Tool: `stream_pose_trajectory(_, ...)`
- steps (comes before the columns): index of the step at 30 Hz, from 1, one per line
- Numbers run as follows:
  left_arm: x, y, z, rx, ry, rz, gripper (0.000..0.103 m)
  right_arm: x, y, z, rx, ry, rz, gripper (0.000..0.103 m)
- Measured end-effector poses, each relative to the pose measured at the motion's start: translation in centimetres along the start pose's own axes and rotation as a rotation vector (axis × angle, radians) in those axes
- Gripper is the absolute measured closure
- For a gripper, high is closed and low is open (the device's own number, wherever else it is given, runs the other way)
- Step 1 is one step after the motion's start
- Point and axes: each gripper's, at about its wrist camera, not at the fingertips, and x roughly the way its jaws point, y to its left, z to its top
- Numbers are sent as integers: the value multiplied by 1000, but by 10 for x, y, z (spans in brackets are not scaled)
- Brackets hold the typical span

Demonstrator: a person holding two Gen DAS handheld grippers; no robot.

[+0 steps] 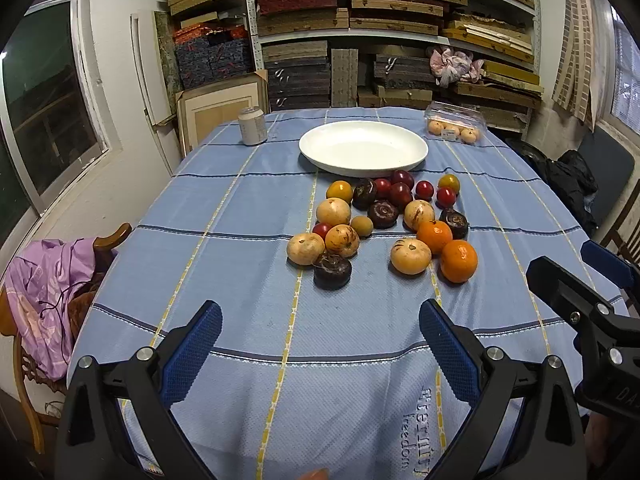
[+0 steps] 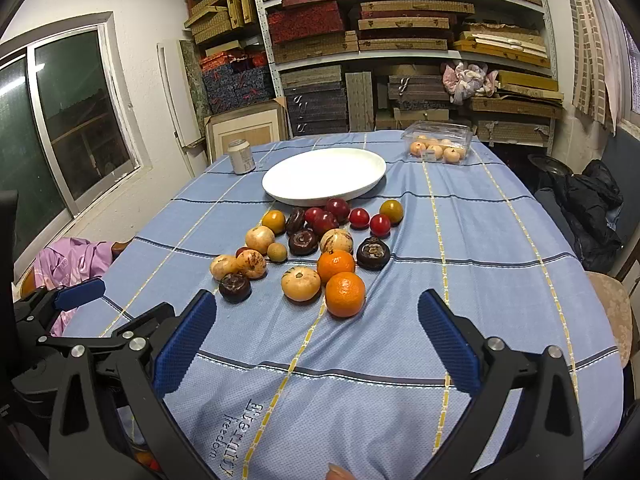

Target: Organize fruits

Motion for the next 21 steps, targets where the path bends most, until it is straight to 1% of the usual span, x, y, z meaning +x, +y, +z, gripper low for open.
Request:
stream_pose_trajectory(6, 2, 0, 2, 2, 9, -1, 3, 3, 7, 0, 0, 8, 14, 4)
stream_pose_trajectory(7, 3, 0, 2, 2, 11, -2, 4, 5, -1, -7, 6, 9, 16, 4)
stream_pose_trajectory(21, 13, 2, 5, 6, 44, -4, 4, 16, -6, -5, 21, 34, 21, 4)
